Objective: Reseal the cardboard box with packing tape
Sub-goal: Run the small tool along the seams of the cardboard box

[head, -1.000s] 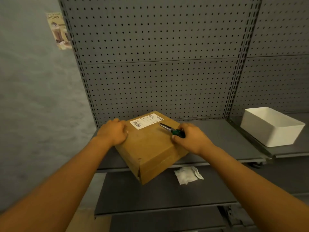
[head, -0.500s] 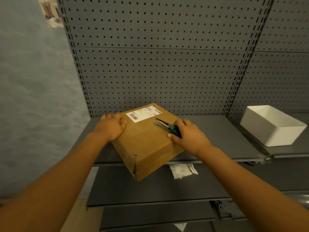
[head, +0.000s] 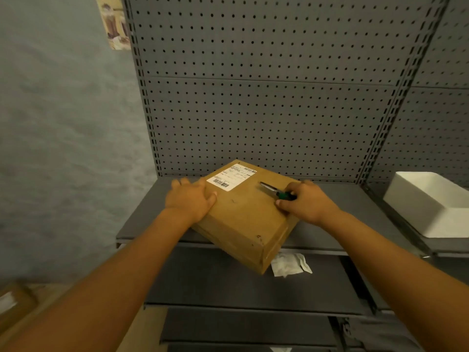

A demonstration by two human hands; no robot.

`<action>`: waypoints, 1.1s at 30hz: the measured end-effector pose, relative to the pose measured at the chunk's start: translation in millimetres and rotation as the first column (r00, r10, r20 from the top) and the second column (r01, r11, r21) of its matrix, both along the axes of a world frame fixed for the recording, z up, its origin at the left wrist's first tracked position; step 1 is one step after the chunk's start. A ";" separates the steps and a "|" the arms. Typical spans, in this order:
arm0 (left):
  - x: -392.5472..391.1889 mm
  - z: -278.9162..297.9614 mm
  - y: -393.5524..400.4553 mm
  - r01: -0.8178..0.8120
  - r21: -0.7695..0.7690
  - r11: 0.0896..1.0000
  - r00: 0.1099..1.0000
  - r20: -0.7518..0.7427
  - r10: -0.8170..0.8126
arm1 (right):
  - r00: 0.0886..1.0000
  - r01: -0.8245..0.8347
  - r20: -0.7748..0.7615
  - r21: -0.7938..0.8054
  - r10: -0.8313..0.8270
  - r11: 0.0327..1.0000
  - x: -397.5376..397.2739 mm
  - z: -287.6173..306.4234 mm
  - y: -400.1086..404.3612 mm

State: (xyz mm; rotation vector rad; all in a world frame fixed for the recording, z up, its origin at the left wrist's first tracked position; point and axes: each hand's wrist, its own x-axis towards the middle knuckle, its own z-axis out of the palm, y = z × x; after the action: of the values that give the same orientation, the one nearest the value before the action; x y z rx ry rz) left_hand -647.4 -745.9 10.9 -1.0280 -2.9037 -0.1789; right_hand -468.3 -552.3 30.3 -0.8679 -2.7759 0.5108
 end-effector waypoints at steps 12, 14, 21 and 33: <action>15.5 9.4 -8.8 -0.053 -0.110 0.993 0.999 -0.012 0.052 | 0.996 0.003 -0.091 0.029 0.000 1.000 -5.3 -13.3 -0.3; 16.7 10.2 -8.6 -0.031 -0.112 0.993 0.999 0.018 0.033 | 0.994 0.029 -0.103 0.039 -0.025 0.999 -8.9 -14.6 5.2; 12.5 14.3 -3.0 0.120 -0.030 0.992 0.989 0.095 -0.116 | 0.993 0.051 -0.108 0.026 -0.048 0.998 -14.4 -13.9 18.4; 5.8 18.7 13.5 0.306 -0.050 0.951 0.912 0.301 -0.278 | 0.985 -0.005 -0.175 -0.088 -0.011 0.996 -9.1 14.2 11.3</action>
State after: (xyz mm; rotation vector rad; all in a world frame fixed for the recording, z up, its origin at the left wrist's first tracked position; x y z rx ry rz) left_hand -641.6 -732.4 29.6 -1.5798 -3.0170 -0.2228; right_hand -477.4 -540.9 44.6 -0.8033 -2.6092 0.6792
